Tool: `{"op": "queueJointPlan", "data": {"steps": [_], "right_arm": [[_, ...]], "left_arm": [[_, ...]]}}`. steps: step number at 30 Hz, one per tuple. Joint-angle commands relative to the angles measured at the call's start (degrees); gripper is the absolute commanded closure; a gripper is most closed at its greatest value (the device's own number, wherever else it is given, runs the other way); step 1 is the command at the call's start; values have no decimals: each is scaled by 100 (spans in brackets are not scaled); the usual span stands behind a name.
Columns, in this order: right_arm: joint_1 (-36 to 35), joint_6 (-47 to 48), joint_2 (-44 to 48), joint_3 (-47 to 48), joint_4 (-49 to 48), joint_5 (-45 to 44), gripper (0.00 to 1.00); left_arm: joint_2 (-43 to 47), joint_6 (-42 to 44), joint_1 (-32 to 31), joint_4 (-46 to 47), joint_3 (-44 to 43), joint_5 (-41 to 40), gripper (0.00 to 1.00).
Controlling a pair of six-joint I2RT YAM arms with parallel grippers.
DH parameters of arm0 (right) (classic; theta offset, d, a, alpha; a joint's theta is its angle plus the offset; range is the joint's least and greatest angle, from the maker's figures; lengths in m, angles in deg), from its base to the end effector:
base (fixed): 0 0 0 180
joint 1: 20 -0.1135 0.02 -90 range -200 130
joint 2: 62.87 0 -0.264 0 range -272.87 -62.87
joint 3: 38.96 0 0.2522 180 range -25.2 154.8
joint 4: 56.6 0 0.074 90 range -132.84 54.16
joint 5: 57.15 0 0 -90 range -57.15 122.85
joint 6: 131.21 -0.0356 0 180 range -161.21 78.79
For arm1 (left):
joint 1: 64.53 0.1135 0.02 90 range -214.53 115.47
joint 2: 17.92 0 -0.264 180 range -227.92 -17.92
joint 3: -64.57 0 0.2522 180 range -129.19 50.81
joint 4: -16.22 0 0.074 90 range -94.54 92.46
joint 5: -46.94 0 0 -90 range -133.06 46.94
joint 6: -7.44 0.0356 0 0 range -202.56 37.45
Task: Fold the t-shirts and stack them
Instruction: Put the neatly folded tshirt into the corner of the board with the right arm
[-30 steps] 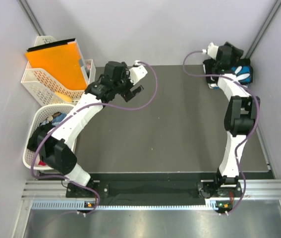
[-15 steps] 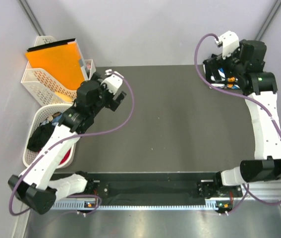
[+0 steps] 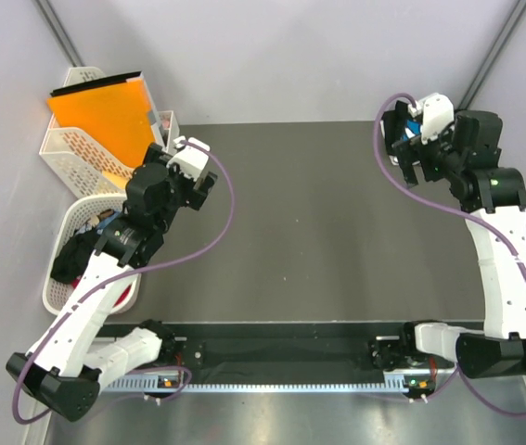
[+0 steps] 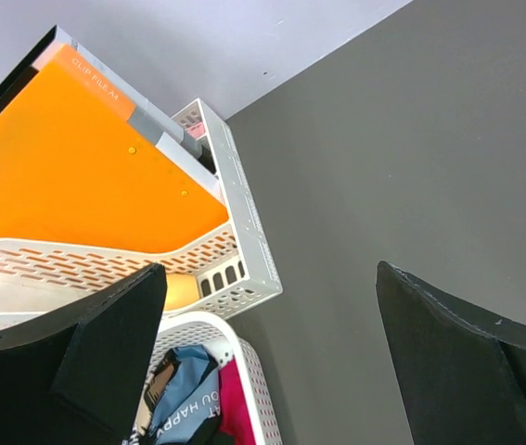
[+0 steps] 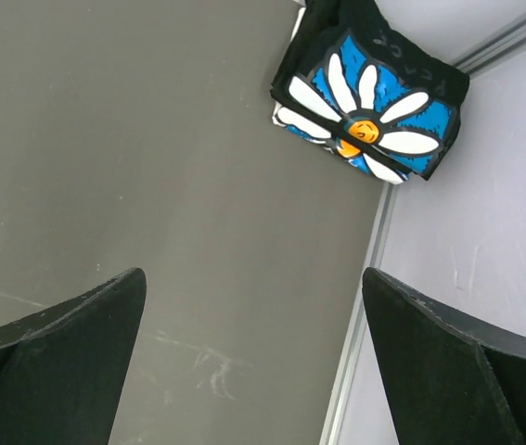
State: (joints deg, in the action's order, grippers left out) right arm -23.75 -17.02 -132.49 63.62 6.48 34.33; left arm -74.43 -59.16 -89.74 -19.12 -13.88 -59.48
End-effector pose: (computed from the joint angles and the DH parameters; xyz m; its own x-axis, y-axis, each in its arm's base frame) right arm 0.2339 0.0163 0.4432 -0.4208 -0.4381 -0.7943 -0.2852 0.8952 -0.3426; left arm 0.1974 -0.0818 0.4028 -0.1290 0.4818 -0.8668 0.2299 0.8648 0.4465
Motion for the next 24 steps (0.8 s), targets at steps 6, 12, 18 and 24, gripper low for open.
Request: {"op": "queueJointPlan", "data": {"steps": [6, 12, 18, 24], "right_arm": [[-38, -309, 283, -180, -238, 46, 0], [-38, -379, 283, -207, -300, 55, 0], [-38, -406, 274, -233, -335, 72, 0], [-38, -397, 248, -198, -353, 90, 0]], "left_arm": [[246, -213, 16, 58, 193, -308, 1], [176, -301, 25, 137, 141, -335, 1], [140, -406, 25, 260, 105, -405, 1], [123, -555, 34, 435, 61, -607, 1]]}}
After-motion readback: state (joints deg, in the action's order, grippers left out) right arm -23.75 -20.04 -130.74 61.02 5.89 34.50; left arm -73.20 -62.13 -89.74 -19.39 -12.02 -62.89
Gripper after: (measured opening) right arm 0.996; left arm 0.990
